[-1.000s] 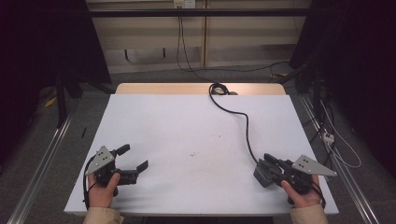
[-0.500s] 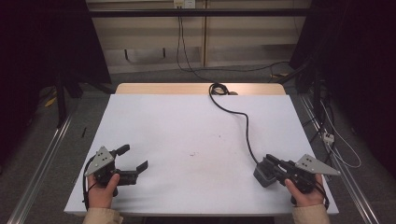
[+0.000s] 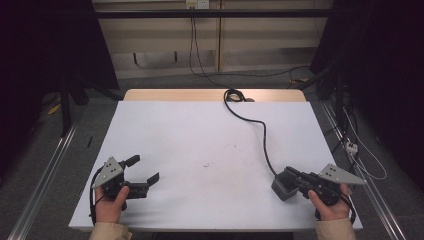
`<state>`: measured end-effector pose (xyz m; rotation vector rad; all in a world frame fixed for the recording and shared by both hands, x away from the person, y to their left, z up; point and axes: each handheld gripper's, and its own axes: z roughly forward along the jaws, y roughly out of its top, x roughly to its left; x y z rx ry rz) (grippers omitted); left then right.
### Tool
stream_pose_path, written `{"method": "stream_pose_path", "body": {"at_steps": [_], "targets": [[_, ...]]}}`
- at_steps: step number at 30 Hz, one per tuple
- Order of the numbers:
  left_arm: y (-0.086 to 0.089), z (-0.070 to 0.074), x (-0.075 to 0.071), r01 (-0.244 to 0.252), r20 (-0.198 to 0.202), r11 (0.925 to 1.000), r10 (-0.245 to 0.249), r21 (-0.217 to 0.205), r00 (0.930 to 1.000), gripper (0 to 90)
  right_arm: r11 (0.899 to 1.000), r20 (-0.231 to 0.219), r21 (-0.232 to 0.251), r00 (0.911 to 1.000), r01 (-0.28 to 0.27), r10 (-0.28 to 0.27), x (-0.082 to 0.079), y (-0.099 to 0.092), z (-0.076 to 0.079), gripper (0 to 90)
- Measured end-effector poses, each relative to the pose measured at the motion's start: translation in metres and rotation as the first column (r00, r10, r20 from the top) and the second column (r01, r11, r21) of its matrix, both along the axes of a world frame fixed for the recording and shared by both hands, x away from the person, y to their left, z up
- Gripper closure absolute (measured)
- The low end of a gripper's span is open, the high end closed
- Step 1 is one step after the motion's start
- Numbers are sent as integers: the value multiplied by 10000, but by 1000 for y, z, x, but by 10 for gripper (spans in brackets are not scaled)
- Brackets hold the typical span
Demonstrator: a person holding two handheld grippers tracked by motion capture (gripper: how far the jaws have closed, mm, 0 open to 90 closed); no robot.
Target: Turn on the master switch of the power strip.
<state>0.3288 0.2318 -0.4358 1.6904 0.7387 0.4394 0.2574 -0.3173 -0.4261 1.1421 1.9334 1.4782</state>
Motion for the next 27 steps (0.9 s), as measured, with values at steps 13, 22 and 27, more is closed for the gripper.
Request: {"method": "stream_pose_path", "body": {"at_steps": [13, 22, 27], "targets": [[0, 0, 0, -10, -1, 10000, 10, 5, 10000, 35, 9996, -306, 104, 9992, -250, 253, 0, -6, 3, 900], [1, 0, 0, -19, 19, 10000, 19, -7, 10000, 35, 9976, -585, 133, 9959, -681, 688, 0, -11, 4, 900], [2, 0, 0, -41, 52, 10000, 41, 40, 10000, 35, 9956, -667, 225, 9935, -907, 920, 0, -13, 4, 900]]}}
